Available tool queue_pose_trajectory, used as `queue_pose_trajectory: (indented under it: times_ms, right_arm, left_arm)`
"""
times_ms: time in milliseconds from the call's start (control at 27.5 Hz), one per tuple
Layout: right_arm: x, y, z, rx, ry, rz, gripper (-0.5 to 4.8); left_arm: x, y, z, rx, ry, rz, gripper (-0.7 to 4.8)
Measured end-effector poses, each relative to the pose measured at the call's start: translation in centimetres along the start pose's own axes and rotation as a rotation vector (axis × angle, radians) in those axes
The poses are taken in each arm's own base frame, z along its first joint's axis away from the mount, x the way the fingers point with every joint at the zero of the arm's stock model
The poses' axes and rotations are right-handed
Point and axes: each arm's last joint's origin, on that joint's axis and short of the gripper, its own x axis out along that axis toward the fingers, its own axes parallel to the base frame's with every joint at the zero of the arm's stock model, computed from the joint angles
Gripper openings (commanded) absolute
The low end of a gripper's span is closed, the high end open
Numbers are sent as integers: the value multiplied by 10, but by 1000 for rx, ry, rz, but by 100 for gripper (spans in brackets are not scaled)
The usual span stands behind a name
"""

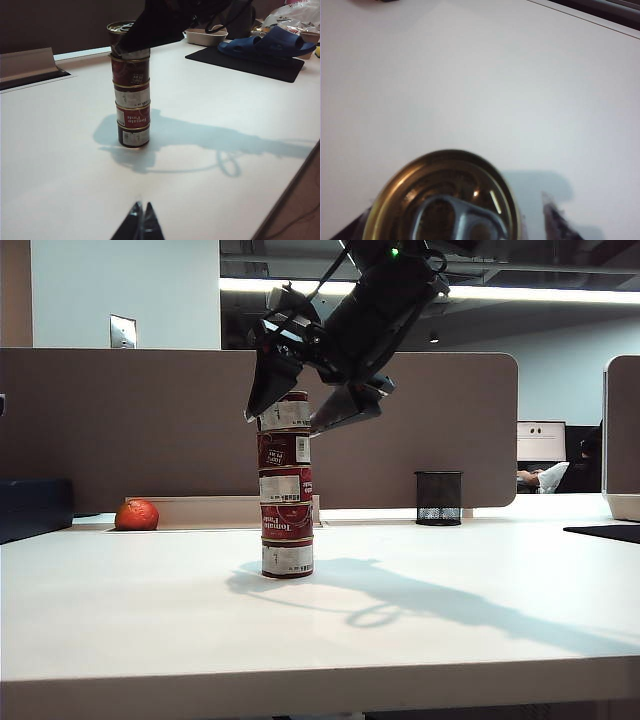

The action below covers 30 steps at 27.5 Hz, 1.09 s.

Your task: Take a can of tomato sauce from the stacked ones and place it on the table.

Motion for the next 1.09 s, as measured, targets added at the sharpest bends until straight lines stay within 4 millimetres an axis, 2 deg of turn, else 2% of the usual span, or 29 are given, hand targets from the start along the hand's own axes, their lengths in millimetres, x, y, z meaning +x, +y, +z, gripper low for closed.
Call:
queue_pose_trajectory:
  times_ms: [73, 327, 364, 436, 872, 909, 982, 1091]
  right_arm:
    - [0, 0, 0, 0, 0, 0, 359]
    - [0, 1, 0, -2, 0, 2, 347]
    - [0, 1, 0, -2, 0, 2, 298]
    - [0, 1, 0, -4, -1, -3, 253]
    - [0, 1, 1, -7, -10, -4, 236]
    - [0, 1, 1, -7, -10, -4, 201]
    - [-1, 1, 2, -8, -10, -4, 168]
    - [-2, 2, 2, -22, -6, -4, 165]
  left_arm:
    - [0, 0, 0, 0, 0, 0, -6]
    - [0, 0, 0, 0, 0, 0, -6]
    - [0, 0, 0, 0, 0, 0, -6]
    - [0, 0, 0, 0, 0, 0, -6]
    - [0, 0, 0, 0, 0, 0, -6]
    - [0, 0, 0, 0, 0, 0, -6]
    - [0, 0, 0, 0, 0, 0, -6]
    - [0, 0, 0, 0, 0, 0, -6]
